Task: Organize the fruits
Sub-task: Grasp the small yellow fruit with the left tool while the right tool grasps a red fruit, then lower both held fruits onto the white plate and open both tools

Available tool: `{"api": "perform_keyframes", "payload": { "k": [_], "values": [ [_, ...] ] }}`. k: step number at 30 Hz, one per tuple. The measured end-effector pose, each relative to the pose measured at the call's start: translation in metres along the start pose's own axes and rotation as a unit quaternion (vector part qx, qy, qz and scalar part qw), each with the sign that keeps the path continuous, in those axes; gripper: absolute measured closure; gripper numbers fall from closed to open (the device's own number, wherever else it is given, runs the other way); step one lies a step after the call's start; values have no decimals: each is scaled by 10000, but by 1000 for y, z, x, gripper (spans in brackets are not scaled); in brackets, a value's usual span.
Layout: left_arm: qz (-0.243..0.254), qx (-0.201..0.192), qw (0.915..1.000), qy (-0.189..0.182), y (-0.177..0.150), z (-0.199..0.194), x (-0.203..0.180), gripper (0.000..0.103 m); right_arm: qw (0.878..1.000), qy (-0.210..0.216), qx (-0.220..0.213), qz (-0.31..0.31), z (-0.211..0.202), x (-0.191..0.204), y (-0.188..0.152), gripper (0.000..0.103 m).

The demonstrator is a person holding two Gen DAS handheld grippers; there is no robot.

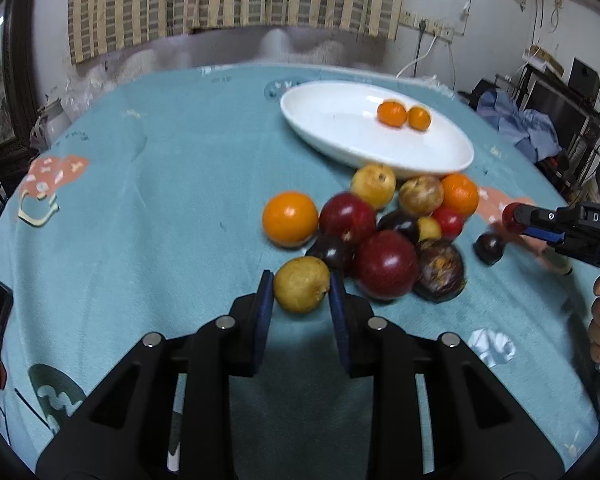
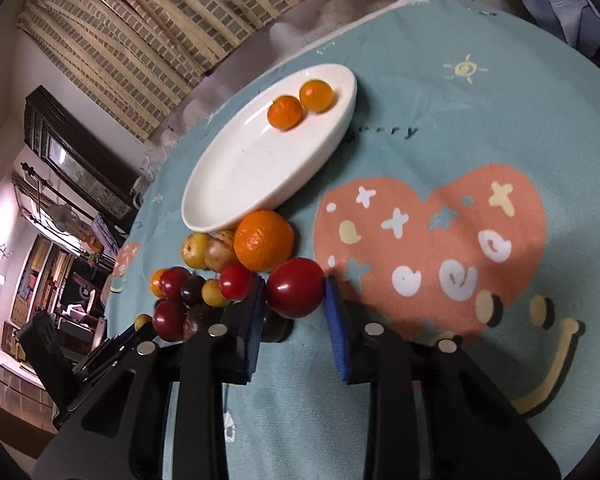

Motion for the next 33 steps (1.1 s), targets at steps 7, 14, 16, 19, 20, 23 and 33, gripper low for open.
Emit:
{"api": "perform_keyframes", "payload": {
  "k": [7,14,16,19,20,23,33],
  "values": [
    [128,-143,9998,-66,62,11,-15,75,9993,65,-165,-331,5,44,37,73],
    [74,-82,9998,-166,121,66,-32,65,9996,-212,-151,-100,60,40,78,72],
    [-21,-164,9998,-86,126,75,-32,35,9996,-223,-141,115,66,31,83,67],
    [-149,-251,9995,-152,122,73,-28,32,9995,89,-284,138,56,28,87,40],
    [-171,-253,9994,-129,121,71,-26,32,9991,64,-408,130,51,30,87,34],
    [-335,-342,9988,-118,112,55,-15,31,9978,271,-606,19,29,37,84,34],
    [-969,-203,9949,201,19,-1,23,23,9988,169,-463,-72,-15,30,8,28]
  ]
}}
Point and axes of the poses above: each gripper's, at about its wrist camera, not at the fingertips, and z roughly the way its jaws point, x to its left, y to its top, the point moved 1 cm from there along z, roughly the way its jaws point, and after that the axes turned 9 degrees about z, right-handed, at the moved point
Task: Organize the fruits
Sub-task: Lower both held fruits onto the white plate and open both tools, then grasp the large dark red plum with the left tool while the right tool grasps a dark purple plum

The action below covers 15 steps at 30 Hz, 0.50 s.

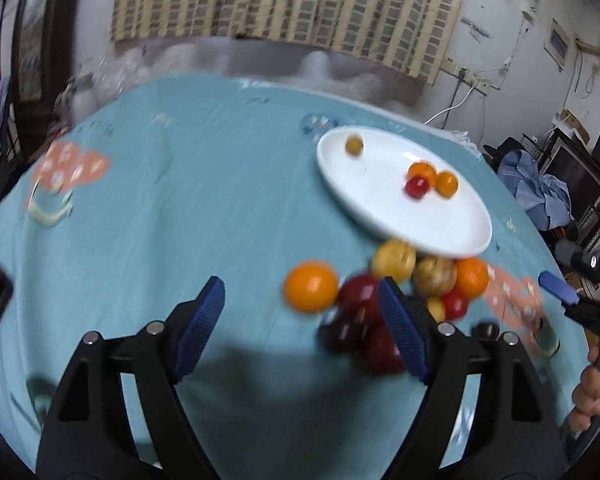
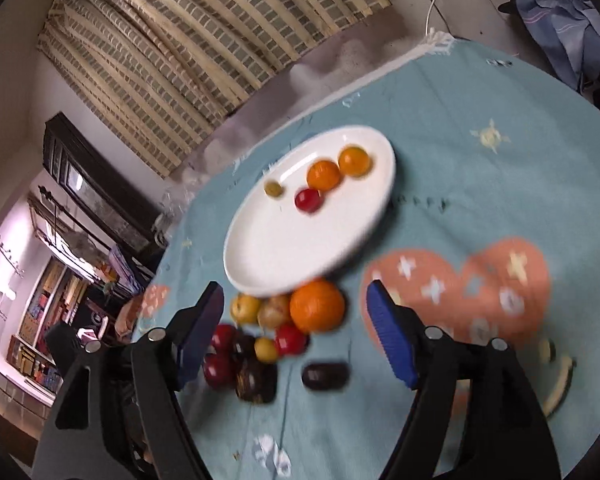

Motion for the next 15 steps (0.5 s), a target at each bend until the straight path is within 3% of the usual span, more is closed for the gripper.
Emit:
{"api": "perform_keyframes", "payload": {
  "k": [6,10,15],
  "values": [
    [664,-201,9973,234,-17,-16,-25,14,9997,-171,165,27,3,-7,-12,28],
    [1016,-201,9945,-124,-18,-13,-45,13,9990,-187,249,328,5,-17,-7,28],
    [1634,29,9859,361,-21,10,-70,13,9990,-221,172,350,3,-19,-5,28]
  ]
}}
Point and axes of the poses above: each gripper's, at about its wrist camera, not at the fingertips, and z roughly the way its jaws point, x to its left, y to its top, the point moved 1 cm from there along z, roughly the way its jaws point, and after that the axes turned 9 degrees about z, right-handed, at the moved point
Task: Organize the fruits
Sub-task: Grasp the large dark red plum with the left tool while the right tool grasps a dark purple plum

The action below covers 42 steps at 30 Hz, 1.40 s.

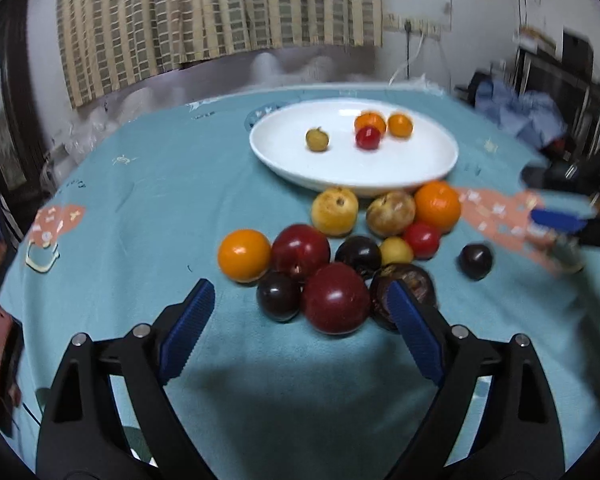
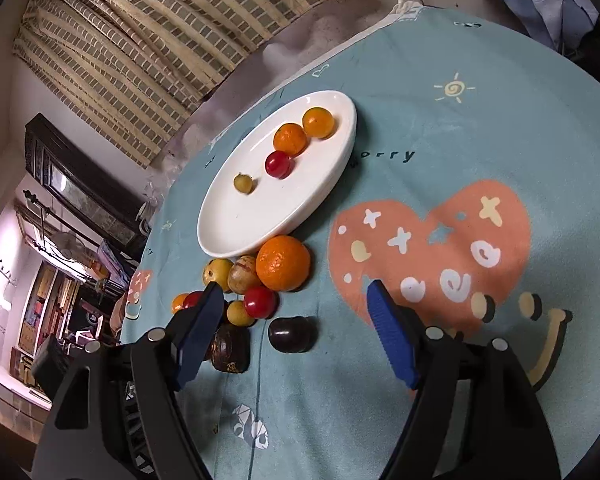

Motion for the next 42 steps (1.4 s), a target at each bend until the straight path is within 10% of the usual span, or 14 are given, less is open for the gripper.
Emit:
{"api": "perform_keyframes", "payload": {
  "k": [10,20,27,33,42],
  "values": [
    [-700,544,9954,368,-31,-7,48,10,9999,-31,-92,34,-4,-3,2,28],
    [-966,565,9937,-52,-39,-7,57,13,9986,-146,-187,-471,-4,13,-6,28],
    [-1783,554,9812,-487,-48,-2,90,39,9984,-148,-168,-524,-2,15,-6,28],
    [-1467,565,9856,-621,-45,-1,75,60,9968,-217,-111,-767,1,21,-12,28],
    [-1292,613,9884,-511,-42,0,69,60,9931,186,923,-706,31,20,-25,49]
  ]
}}
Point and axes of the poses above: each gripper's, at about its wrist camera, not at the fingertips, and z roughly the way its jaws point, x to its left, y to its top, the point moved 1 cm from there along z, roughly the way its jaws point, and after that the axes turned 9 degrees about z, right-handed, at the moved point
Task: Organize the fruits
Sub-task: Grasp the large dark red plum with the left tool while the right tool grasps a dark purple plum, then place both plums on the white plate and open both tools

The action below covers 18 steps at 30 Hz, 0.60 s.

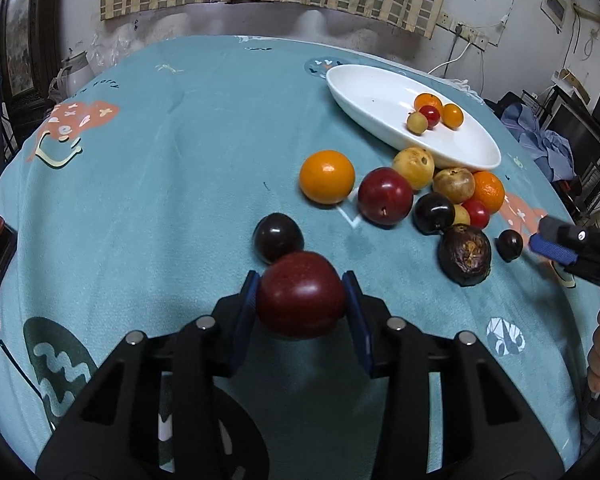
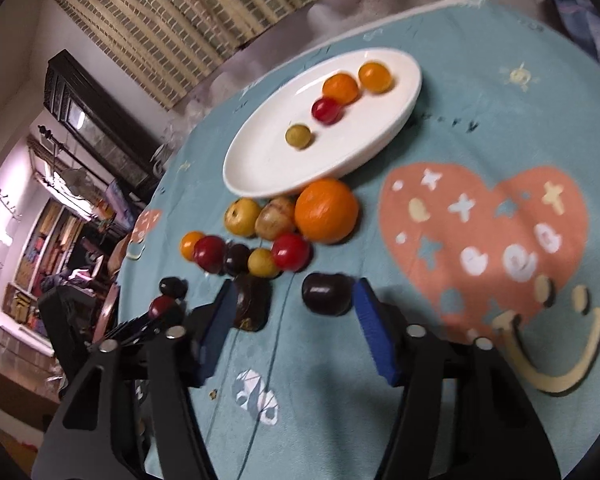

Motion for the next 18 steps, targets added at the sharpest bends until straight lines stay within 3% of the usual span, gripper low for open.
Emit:
{"api": "perform_keyframes", "payload": {
  "k": [7,13,15,18],
  "values": [
    [89,13,9999,71,-1,0,-2,60,9992,-382,97,-27,14,-6,0,57],
    [260,68,9996,121,-1,5,-8,60,9963,-777,-18,-372,19,-3,0,72],
    [300,47,9994,155,-1,5,-10,61,9935,-963,-146,-591,18,5,-4,72],
    [399,-123,9991,92,0,-2,-17,61,9830,-1276,-691,-1122,4,24,-10,72]
  ]
}}
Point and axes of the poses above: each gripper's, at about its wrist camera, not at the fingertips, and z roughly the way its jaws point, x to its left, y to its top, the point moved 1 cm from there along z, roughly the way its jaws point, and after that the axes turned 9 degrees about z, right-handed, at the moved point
